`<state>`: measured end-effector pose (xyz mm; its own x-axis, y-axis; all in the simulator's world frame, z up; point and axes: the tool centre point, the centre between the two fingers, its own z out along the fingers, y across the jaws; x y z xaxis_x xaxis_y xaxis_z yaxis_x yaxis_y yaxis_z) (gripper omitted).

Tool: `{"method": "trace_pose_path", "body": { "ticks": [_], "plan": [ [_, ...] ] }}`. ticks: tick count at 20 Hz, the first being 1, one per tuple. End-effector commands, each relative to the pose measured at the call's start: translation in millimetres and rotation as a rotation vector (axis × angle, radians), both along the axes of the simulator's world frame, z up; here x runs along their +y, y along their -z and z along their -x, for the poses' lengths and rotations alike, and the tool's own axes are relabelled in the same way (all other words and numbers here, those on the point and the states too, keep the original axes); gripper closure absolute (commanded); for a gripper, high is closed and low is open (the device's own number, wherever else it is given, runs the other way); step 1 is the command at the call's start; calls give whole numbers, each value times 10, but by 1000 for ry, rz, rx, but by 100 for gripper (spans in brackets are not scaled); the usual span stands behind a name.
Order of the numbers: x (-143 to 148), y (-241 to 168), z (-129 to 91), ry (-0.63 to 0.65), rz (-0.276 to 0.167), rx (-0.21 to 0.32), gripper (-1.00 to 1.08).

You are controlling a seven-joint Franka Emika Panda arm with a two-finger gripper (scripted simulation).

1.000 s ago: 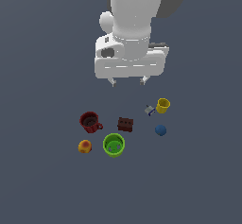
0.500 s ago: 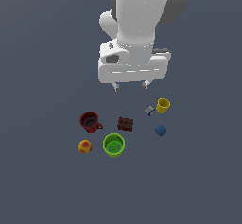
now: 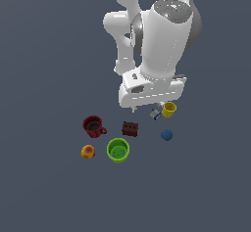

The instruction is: Pick up a designated object from a clutter of objects.

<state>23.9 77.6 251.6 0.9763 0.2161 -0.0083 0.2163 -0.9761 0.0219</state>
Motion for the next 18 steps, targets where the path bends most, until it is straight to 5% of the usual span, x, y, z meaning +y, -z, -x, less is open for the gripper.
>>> {"method": "trace_pose_path", "body": {
  "ticks": [1, 10, 18],
  "plan": [
    [182, 251, -50, -41, 3, 0, -92],
    [874, 1184, -76, -190, -6, -1, -92],
    [1205, 1628, 4, -259, -20, 0, -92]
  ]
}}
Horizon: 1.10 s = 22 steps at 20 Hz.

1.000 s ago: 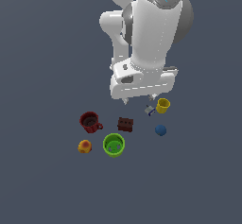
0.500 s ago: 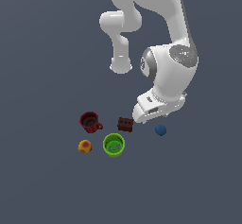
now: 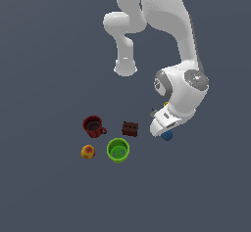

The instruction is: Pick up a designated object from a clutter of objects.

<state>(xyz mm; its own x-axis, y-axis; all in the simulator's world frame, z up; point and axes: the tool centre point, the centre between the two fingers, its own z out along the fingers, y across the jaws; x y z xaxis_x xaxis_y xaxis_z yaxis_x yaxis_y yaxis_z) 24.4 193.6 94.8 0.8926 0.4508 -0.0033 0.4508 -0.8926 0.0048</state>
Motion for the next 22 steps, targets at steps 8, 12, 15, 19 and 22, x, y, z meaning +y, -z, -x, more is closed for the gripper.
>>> {"method": "trace_pose_path", "body": {
  "ticks": [8, 12, 15, 19, 22],
  "plan": [
    [93, 138, 30, -19, -5, 1, -92],
    [94, 247, 34, -20, -5, 0, -92],
    [95, 397, 39, -20, -5, 0, -92],
    [99, 571, 41, -21, -6, 0, -92],
    [101, 630, 34, -21, -6, 0, -92]
  ]
}}
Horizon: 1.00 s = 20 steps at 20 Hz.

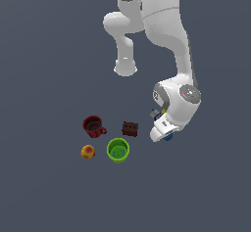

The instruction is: Pick up a designated object from a clutter of objects.

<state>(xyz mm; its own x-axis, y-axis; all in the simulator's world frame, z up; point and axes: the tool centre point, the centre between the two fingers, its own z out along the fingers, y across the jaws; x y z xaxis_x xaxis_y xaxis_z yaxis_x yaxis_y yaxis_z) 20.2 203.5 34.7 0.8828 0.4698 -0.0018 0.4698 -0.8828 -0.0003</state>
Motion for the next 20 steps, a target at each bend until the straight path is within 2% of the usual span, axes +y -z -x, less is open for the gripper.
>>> {"method": "trace_pose_path", "body": {
  "ticks": [1, 2, 3, 20],
  "plan": [
    [3, 37, -9, 0, 0, -1, -92],
    [3, 39, -10, 0, 0, -1, -92],
    [3, 39, -10, 0, 0, -1, 108],
    [-93, -47, 26, 0, 0, -2, 108]
  ]
}}
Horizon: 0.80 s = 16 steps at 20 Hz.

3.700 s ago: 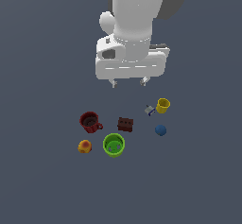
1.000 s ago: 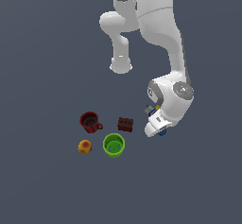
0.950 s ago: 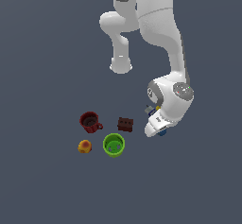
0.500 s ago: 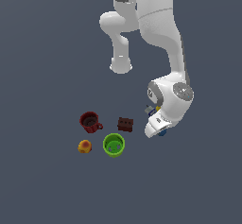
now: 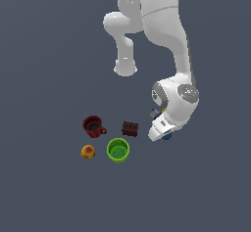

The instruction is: Pick up a designated object from a clutter of objects.

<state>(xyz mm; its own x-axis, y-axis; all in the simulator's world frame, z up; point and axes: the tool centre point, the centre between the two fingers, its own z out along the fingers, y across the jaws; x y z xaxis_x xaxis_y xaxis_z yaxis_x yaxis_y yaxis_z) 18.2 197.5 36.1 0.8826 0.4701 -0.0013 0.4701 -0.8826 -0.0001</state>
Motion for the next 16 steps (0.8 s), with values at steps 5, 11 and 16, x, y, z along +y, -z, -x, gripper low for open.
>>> {"method": "trace_pose_path", "body": {
  "ticks": [5, 11, 16],
  "plan": [
    [-219, -187, 77, 1, 0, -1, 108],
    [-577, -484, 215, 1, 0, -2, 108],
    [-969, -813, 365, 1, 0, -2, 108]
  ]
}}
